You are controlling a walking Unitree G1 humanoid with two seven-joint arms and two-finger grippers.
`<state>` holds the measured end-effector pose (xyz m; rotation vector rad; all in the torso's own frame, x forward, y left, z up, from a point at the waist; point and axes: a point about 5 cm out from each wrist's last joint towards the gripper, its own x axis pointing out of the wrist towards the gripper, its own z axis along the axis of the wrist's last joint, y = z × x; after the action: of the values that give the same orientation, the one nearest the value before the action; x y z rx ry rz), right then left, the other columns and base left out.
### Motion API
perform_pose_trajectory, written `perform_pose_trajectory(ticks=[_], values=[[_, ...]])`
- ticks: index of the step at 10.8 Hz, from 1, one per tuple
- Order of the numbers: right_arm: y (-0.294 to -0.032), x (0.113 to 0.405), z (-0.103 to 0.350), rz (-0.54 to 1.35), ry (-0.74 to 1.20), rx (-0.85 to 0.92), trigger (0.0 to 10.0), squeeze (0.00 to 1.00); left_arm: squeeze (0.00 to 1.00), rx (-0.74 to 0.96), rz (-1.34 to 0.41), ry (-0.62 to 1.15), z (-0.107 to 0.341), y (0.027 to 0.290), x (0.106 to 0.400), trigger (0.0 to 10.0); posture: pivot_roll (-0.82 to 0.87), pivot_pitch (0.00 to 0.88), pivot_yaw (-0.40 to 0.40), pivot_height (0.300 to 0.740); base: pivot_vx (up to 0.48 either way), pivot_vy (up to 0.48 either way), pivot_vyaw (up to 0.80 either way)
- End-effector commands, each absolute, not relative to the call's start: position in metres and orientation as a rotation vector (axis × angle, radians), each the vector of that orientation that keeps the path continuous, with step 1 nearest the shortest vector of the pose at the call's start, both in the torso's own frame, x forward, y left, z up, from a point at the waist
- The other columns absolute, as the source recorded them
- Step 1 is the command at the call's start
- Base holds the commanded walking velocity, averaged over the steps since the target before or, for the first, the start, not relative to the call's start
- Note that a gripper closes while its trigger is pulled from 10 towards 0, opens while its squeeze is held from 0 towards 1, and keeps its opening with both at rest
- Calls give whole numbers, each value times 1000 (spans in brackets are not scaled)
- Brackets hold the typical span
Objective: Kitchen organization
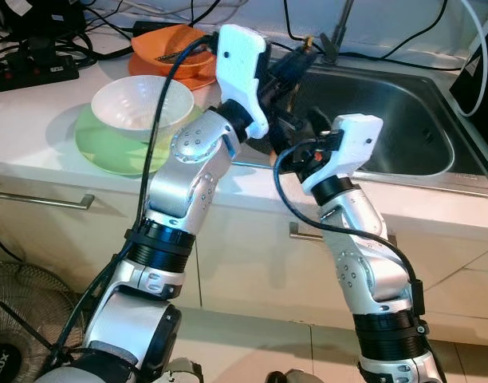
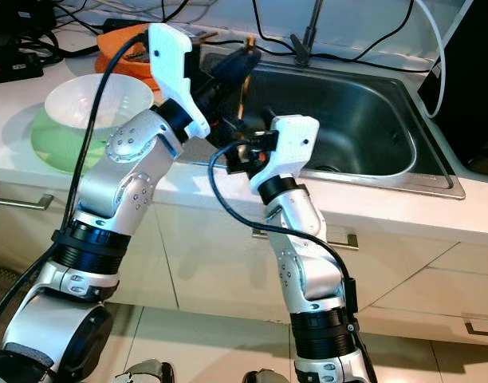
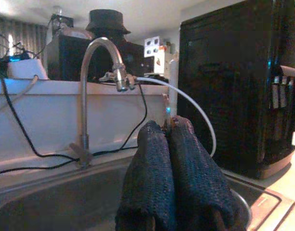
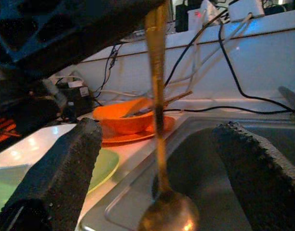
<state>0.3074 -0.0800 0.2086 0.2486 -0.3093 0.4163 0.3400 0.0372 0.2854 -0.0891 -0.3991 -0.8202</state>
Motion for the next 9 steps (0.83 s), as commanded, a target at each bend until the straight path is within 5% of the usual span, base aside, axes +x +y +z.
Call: perform_pose_trajectory(ticks=[1,3,4,9], values=[[-79,309,210,429,-305,233,10000,0,0,-85,-870,-402,286,29,333,10000,-39,26,-58,740,0,0,0],[-77,309,206,437,-292,227,4078,0,0,-93,-893,-384,283,26,329,10000,-37,30,-58,740,0,0,0],[-77,310,205,438,-290,229,0,0,0,-93,-903,-376,282,25,328,10000,-36,34,-59,740,0,0,0],[-82,314,205,407,-291,230,0,0,0,-91,-905,-357,281,24,327,10000,-37,45,-60,740,0,0,0]])
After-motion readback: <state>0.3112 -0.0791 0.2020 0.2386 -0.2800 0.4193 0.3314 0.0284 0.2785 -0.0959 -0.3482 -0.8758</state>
